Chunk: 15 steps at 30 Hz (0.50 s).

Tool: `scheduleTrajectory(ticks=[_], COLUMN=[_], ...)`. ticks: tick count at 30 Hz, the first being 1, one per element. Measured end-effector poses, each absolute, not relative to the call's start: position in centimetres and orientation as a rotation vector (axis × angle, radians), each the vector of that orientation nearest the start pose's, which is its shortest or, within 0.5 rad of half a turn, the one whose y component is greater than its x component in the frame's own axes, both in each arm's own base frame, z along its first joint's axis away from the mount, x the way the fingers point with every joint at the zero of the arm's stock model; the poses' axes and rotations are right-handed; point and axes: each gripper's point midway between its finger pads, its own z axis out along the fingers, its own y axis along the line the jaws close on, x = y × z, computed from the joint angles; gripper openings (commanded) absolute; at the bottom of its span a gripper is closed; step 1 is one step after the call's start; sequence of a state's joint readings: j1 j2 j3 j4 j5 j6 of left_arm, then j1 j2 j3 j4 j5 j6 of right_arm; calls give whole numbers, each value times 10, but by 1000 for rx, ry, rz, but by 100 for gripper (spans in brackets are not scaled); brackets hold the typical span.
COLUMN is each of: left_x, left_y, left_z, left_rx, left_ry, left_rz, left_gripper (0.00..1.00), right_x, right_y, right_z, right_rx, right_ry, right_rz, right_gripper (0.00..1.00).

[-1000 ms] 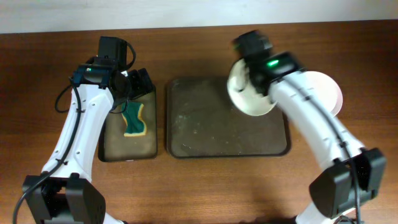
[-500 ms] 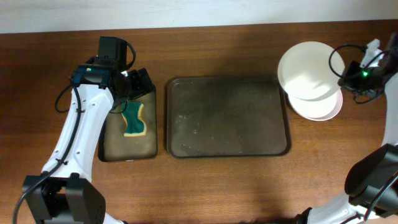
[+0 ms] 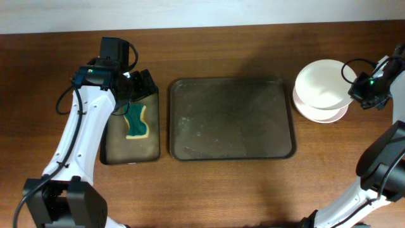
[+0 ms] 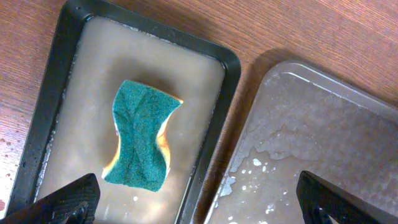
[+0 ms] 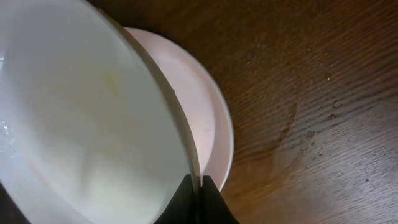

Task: Clean dirty plates on tray and stack at the side
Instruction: 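Lower the cream plate onto the plate stack and release it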

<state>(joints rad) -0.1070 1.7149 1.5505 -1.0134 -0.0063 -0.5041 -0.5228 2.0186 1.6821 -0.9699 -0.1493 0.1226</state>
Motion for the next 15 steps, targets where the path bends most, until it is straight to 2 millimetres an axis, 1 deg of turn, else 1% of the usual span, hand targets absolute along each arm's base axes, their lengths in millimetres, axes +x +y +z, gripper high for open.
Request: scheduleTrajectory(ticks=[1, 4, 5, 7, 10, 13, 15], left_x=[401, 401, 401, 401, 401, 401, 401], left_y=[-42, -42, -42, -42, -42, -42, -42], left_z=[167, 167, 167, 167, 167, 167, 167], left_rx=[-546, -546, -546, -546, -546, -546, -546], left_ry=[2706, 2706, 2706, 2706, 2706, 2706, 2706], left_rz=[-157, -157, -157, -157, -157, -157, -157], left_gripper=[100, 99, 100, 99, 99, 99, 99], right_x=[402, 402, 401, 400, 393, 386, 381], right_y=[-203, -205, -206, -205, -201, -193, -187], right_z=[90, 88, 87, 84, 82, 81, 84], right_rx=[880, 889, 895, 894, 915, 926, 931], right_ry=[2712, 2716, 2718, 2728, 2758, 2789, 2805], right_rz=[128, 111, 109, 109, 127, 167, 192], right_gripper=[28, 48, 57, 68, 73, 72, 72])
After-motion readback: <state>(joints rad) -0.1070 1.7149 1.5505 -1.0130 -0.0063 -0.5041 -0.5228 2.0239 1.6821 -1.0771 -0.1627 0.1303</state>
